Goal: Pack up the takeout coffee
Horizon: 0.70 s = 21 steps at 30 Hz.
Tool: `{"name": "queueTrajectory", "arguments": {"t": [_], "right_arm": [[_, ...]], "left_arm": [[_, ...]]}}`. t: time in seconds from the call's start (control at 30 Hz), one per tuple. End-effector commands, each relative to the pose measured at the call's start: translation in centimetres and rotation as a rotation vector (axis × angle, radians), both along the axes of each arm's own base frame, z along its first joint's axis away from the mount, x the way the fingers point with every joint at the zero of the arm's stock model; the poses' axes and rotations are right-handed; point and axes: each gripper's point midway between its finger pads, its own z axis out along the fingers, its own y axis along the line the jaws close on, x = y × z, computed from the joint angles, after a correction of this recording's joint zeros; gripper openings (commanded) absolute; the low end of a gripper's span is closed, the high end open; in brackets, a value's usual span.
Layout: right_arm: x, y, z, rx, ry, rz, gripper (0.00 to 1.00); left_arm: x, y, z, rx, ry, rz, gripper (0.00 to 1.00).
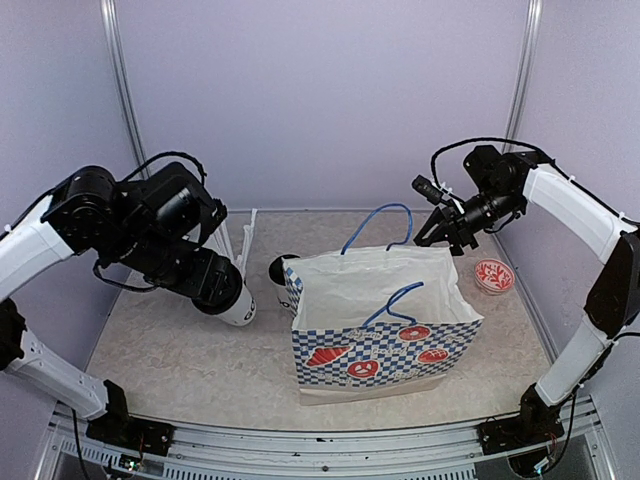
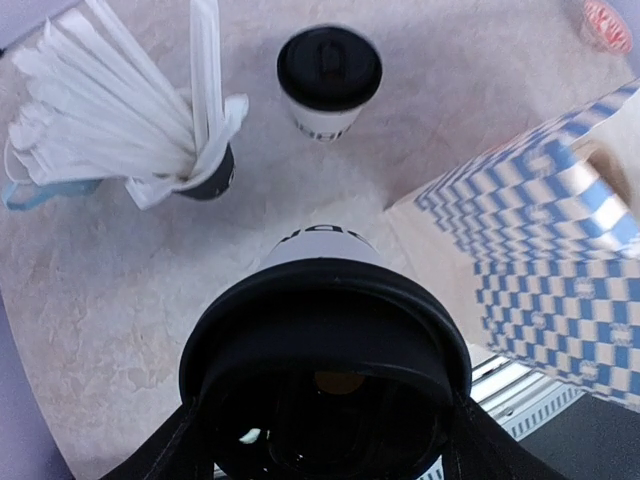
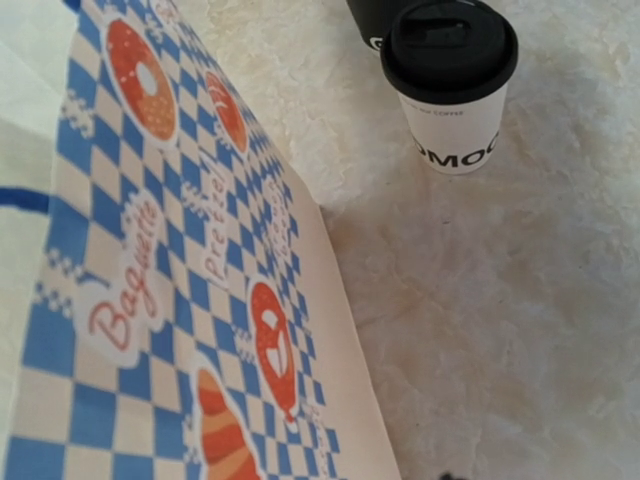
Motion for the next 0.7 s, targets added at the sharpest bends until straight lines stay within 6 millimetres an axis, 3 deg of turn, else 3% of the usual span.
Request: {"name": "queueTrajectory", "arguments": {"t": [0.0,0.1,0.23,0.5,0.53,0.57,0.67], "right_arm": [[-0.3,-0.2,0.5,0.023,0.004,-0.007,0.50],[-0.4,-0.2,0.1,0.025,0.013,-0.004,0.50],[-0.6,-0.2,-0.5,0.019,0.027,-0.003,0.50],[-0.7,-0.4,-1.2,0.006,0.037,-0.006,0.51],[-0.8,-0.4,-1.2,0.007,0.037,-0.004,0.51],[-0.8,-0.4,-1.3,0.009,0.039,-0.004,0.50],[-1.0,-0.4,-1.3,0.015,0.044,-0.006,0.51]], "left_arm": [[-0.9,-0.2,-5.8,0.103,0.154,-0.005,0.60],[-1.5,-0.6,-10.9,0.202,0.247,-0.030,0.62],[-2.0,-2.2,-14.2,0.207,0.306,-0.080,0.64],[-2.0,-2.6,-16.8,0.240,0.330,-0.111,0.81],[-2.1,-2.8,-16.9,0.231,0.332,-0.118,0.96],[-2.1,-3.0,-16.9,0.224,0.333,-0.124,0.99],[-2.0,-2.9,-16.7,0.228,0.328,-0.120,0.99]]}}
